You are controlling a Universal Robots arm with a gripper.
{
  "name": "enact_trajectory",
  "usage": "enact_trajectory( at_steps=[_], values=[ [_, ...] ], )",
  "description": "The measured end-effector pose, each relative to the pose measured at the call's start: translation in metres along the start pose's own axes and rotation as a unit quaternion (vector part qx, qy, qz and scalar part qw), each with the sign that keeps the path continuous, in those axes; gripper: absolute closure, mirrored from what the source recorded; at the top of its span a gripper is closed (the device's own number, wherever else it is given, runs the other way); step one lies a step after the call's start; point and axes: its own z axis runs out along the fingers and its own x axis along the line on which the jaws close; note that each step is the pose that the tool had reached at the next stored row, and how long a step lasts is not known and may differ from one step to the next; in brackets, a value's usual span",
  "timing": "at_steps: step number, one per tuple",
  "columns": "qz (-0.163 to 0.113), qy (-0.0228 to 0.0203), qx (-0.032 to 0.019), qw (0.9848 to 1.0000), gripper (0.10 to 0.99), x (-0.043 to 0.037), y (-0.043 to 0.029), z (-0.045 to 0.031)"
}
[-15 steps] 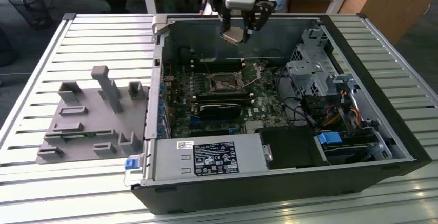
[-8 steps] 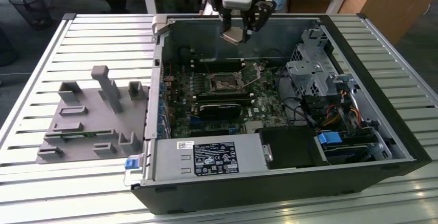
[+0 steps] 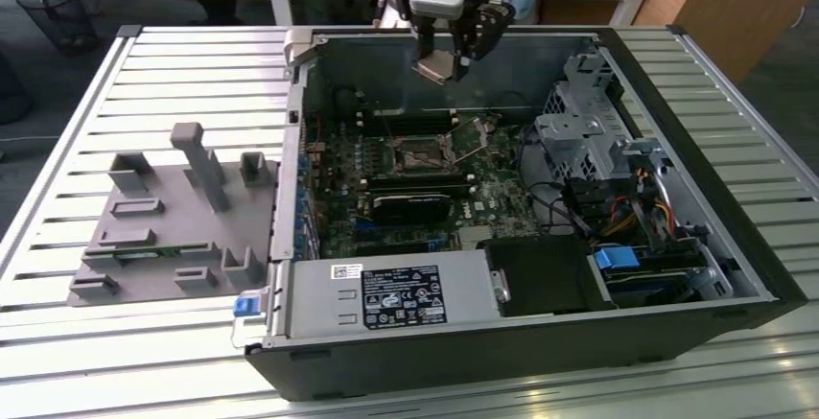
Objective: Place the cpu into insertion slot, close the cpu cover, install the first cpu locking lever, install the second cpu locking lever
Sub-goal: 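Place the cpu into insertion slot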
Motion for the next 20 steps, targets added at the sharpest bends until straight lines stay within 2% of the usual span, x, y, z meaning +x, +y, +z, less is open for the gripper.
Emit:
enact_trajectory(
  at_steps=[5, 9, 20],
  values=[
    [0.027, -0.0024, -0.0005, 0.9996, 0.545, 0.0002, 0.0001, 0.0007],
    [0.053, -0.0047, -0.0009, 0.9986, 0.545, 0.0003, 0.0002, 0.0013],
    [0.115, -0.0100, -0.0021, 0.9933, 0.545, 0.0013, 0.0009, 0.0035]
  ],
)
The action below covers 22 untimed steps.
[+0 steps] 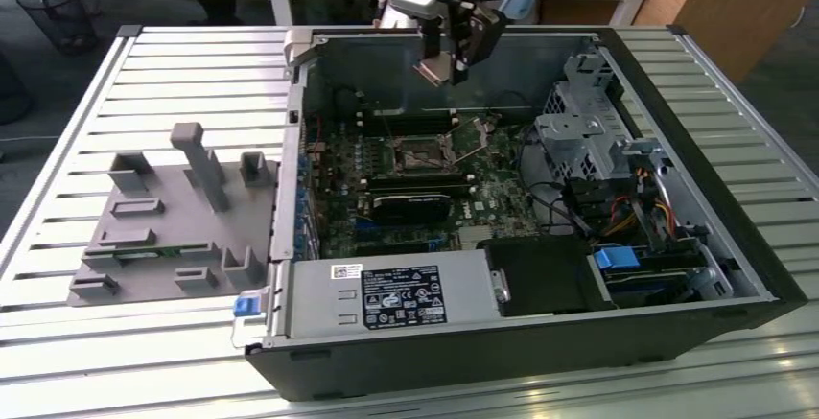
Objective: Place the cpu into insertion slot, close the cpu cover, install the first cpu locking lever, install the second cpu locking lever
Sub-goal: 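Place the cpu into insertion slot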
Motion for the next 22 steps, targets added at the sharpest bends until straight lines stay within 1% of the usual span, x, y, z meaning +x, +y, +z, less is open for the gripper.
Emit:
enact_trajectory(
  at_steps=[6, 12, 17, 22],
  values=[
    [0.028, -0.0025, -0.0005, 0.9996, 0.545, 0.0008, 0.0003, 0.0010],
    [0.056, -0.0049, -0.0010, 0.9984, 0.545, 0.0015, 0.0006, 0.0020],
    [0.080, -0.0070, -0.0014, 0.9968, 0.545, 0.0019, 0.0008, 0.0028],
    [0.104, -0.0091, -0.0019, 0.9945, 0.545, 0.0024, 0.0010, 0.0038]
  ],
)
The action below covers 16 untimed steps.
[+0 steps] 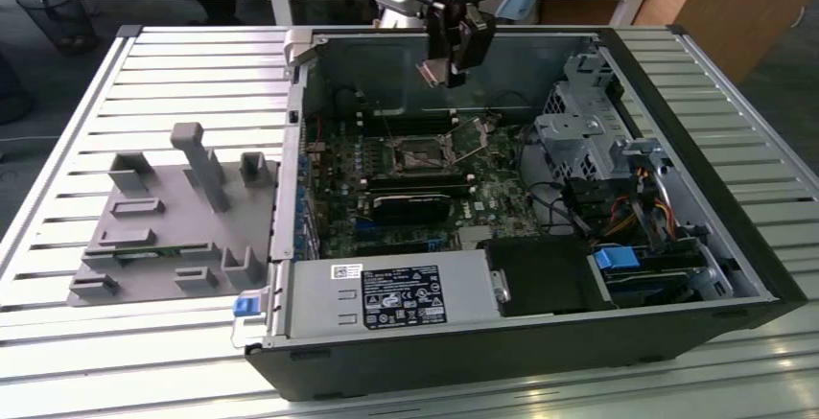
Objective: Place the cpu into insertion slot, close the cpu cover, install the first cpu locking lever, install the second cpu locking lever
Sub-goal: 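Place the cpu into insertion slot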
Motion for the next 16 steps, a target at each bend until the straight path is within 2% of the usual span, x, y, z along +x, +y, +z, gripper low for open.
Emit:
enact_trajectory(
  at_steps=[8, 16],
  values=[
    [0.037, -0.0032, -0.0007, 0.9993, 0.545, 0.0004, 0.0000, 0.0014],
    [0.073, -0.0064, -0.0013, 0.9973, 0.545, 0.0007, 0.0000, 0.0027]
  ],
)
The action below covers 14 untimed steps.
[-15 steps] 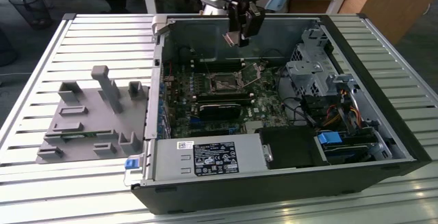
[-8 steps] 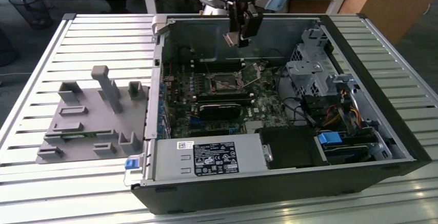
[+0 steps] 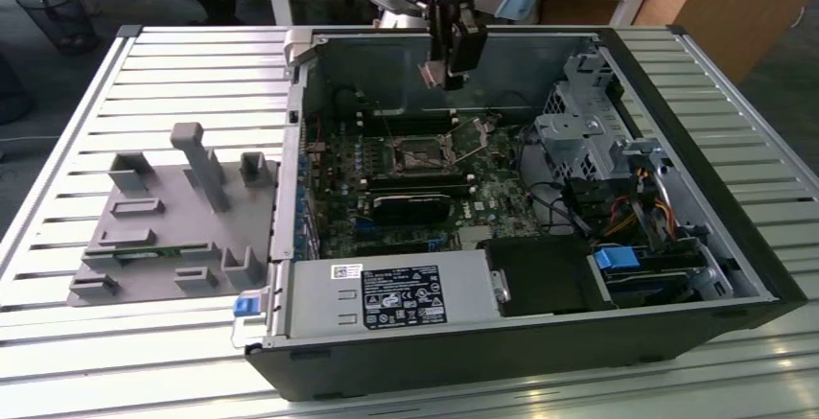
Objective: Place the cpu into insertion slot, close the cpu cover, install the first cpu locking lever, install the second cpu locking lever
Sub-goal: 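Place the cpu into insertion slot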
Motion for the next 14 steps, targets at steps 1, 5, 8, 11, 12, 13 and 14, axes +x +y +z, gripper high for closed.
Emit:
enact_trajectory(
  at_steps=[1, 5, 8, 11, 12, 13, 14],
  values=[
    [0.004, -0.0004, -0.0001, 1.0000, 0.545, 0.0001, 0.0000, 0.0002],
    [0.023, -0.0020, -0.0004, 0.9997, 0.545, 0.0004, 0.0000, 0.0008],
    [0.036, -0.0032, -0.0006, 0.9993, 0.545, 0.0008, 0.0000, 0.0013],
    [0.049, -0.0042, -0.0009, 0.9988, 0.545, 0.0013, 0.0000, 0.0018],
    [0.053, -0.0046, -0.0010, 0.9986, 0.545, 0.0014, 0.0000, 0.0020],
    [0.057, -0.0050, -0.0011, 0.9983, 0.545, 0.0016, 0.0000, 0.0021],
    [0.062, -0.0054, -0.0011, 0.9981, 0.545, 0.0017, 0.0000, 0.0022]
  ],
)
